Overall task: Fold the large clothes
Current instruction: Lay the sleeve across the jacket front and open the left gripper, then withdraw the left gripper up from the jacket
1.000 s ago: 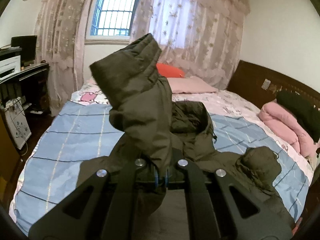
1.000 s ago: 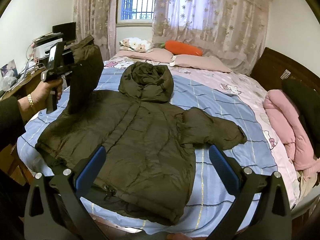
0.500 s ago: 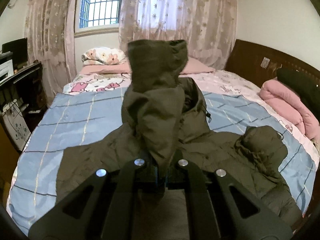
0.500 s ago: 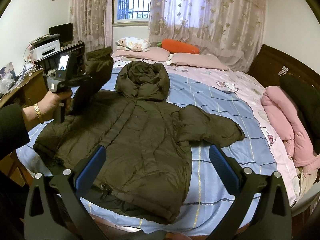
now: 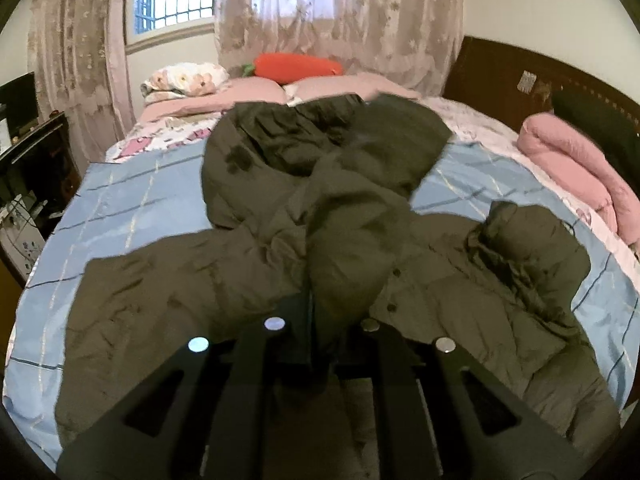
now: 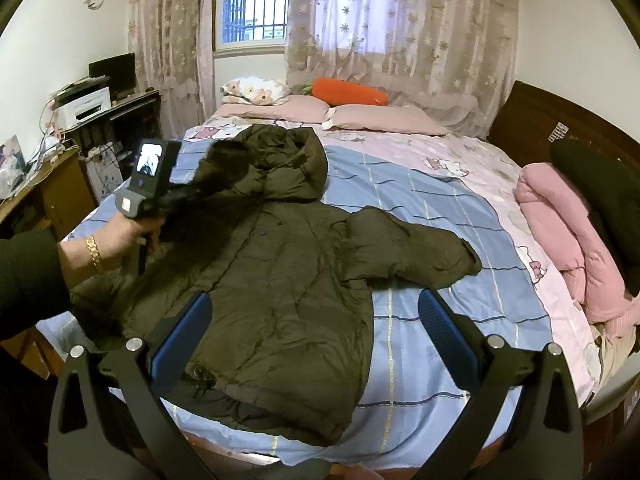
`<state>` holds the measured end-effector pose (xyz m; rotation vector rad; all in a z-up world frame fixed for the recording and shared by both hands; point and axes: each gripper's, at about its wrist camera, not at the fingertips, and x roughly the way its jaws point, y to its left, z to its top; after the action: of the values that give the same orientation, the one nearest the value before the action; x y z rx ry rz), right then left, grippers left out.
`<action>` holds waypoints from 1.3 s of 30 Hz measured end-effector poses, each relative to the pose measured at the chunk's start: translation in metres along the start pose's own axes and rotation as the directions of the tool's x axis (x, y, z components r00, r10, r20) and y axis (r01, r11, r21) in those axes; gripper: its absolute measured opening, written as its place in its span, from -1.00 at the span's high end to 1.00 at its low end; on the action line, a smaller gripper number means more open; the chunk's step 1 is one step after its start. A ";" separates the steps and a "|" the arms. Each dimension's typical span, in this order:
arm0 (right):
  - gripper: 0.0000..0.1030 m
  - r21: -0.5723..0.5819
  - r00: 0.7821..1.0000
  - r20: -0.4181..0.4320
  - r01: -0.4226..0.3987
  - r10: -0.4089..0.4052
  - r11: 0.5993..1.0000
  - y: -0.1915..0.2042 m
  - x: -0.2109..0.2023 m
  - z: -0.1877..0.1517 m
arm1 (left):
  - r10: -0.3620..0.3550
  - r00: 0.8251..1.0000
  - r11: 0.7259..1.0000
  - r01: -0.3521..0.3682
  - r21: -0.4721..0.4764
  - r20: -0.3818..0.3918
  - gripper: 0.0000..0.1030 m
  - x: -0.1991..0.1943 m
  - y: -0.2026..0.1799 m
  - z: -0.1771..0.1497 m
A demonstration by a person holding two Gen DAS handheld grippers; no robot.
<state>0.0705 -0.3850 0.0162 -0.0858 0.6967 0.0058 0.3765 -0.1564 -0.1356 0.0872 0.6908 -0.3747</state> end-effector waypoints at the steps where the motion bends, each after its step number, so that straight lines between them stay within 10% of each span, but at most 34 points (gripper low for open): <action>1: -0.97 0.002 1.000 0.001 0.000 0.000 1.000 -0.001 0.000 0.000 | 0.000 1.000 1.000 0.000 0.002 -0.006 0.84 0.003 -0.004 -0.001; 9: -0.97 0.008 1.000 -0.001 0.002 -0.002 1.000 -0.005 0.000 -0.001 | 0.004 0.997 1.000 -0.003 0.010 -0.078 0.71 0.031 -0.028 -0.018; 11: -0.97 0.014 1.000 0.000 0.002 -0.002 1.000 -0.008 0.000 -0.001 | -0.014 0.995 1.000 0.013 -0.011 -0.098 0.33 0.037 -0.030 -0.021; 13: -0.97 0.018 1.000 0.001 0.002 -0.002 1.000 -0.011 -0.001 -0.002 | -0.035 0.992 0.999 0.031 -0.038 -0.118 -0.49 0.042 -0.033 -0.025; 16: -0.97 0.017 1.000 0.001 0.003 -0.003 1.000 -0.011 -0.001 -0.003 | -0.076 0.991 0.997 0.072 -0.036 -0.113 -0.96 0.043 -0.042 -0.028; 30: -0.97 0.043 0.999 0.029 0.026 -0.028 0.999 -0.017 -0.010 -0.003 | -0.118 0.992 0.992 0.116 -0.042 -0.049 -0.96 -0.012 -0.054 -0.005; 39: -0.97 0.178 0.997 0.059 0.033 -0.044 0.983 -0.030 -0.020 0.007 | 0.017 0.986 0.993 0.003 -0.118 0.165 -0.96 -0.216 -0.039 0.056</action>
<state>0.0608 -0.4142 0.0366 0.0712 0.6296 -0.0903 0.2430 -0.1368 0.0466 -0.0529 0.5468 -0.3296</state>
